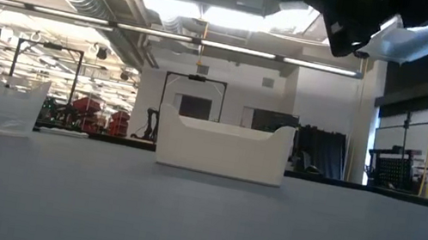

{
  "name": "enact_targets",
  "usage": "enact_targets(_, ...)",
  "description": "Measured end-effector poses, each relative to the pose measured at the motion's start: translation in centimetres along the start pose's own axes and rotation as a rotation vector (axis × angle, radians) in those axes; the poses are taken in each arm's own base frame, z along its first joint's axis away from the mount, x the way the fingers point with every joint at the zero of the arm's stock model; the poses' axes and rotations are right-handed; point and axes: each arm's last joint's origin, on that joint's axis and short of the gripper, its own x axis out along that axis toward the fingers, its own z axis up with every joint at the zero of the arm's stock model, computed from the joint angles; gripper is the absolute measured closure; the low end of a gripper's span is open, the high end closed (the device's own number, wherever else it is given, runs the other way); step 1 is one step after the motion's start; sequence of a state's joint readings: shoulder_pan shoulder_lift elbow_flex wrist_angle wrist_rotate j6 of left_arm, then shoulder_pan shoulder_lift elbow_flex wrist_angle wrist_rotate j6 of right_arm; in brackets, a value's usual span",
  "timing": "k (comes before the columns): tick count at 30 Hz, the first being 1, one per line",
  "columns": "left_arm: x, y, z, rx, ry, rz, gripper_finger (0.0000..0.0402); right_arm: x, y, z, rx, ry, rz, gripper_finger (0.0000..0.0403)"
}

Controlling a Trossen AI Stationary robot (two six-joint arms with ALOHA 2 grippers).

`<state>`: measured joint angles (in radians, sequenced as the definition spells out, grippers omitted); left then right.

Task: Sort silverware by color (type)
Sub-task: Put the blue spoon into the white bin

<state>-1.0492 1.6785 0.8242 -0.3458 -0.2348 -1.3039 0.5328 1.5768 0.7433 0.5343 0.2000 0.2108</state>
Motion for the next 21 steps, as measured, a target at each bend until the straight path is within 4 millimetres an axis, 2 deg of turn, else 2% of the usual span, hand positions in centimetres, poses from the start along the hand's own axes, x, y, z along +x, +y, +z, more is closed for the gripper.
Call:
enact_targets(10, 0.3, 0.2, 0.8, 0.115, -0.060, 0.022, 0.0364, -0.2, 0.6, -0.2, -0.022, -0.003, -0.035, 0.0246)
enact_targets(21, 0.8, 0.3, 3.6, 0.247, -0.255, 0.044, 0.0351, -0.1, 0.5, -0.2, -0.018, -0.001, -0.037, 0.0246)
